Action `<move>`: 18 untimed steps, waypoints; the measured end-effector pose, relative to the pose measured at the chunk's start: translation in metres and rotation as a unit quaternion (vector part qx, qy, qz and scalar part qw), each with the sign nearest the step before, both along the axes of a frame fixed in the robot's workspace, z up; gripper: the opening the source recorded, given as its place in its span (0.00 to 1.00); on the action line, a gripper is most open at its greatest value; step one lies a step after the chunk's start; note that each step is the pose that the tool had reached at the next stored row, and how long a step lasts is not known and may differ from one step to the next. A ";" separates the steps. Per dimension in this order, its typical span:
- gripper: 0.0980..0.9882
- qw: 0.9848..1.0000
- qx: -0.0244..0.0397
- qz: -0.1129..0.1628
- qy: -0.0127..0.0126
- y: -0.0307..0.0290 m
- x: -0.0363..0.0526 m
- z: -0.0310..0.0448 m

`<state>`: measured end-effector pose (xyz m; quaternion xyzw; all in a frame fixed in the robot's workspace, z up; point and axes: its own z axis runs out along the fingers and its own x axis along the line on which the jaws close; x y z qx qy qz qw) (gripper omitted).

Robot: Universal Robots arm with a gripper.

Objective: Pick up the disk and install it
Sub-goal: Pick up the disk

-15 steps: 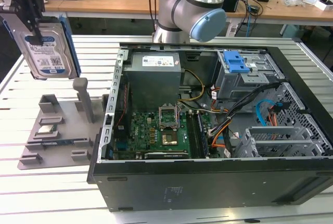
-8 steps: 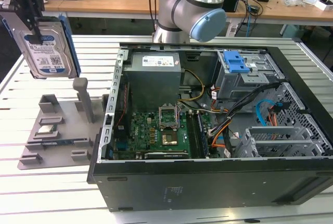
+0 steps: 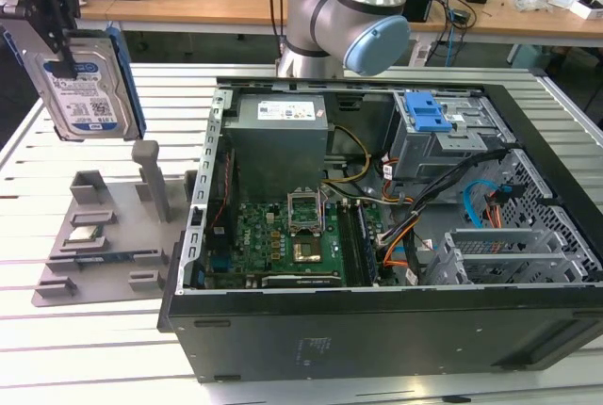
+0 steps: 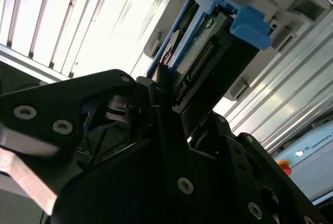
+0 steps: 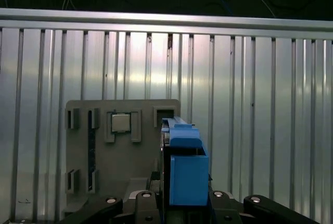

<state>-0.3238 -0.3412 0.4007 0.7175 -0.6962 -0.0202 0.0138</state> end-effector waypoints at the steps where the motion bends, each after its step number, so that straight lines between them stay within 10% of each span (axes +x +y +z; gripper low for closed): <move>1: 0.30 1.000 0.000 0.000 0.000 0.0000 0.0000 0.0002; 18: 0.30 1.000 0.000 0.000 0.000 0.0026 0.0003 0.0142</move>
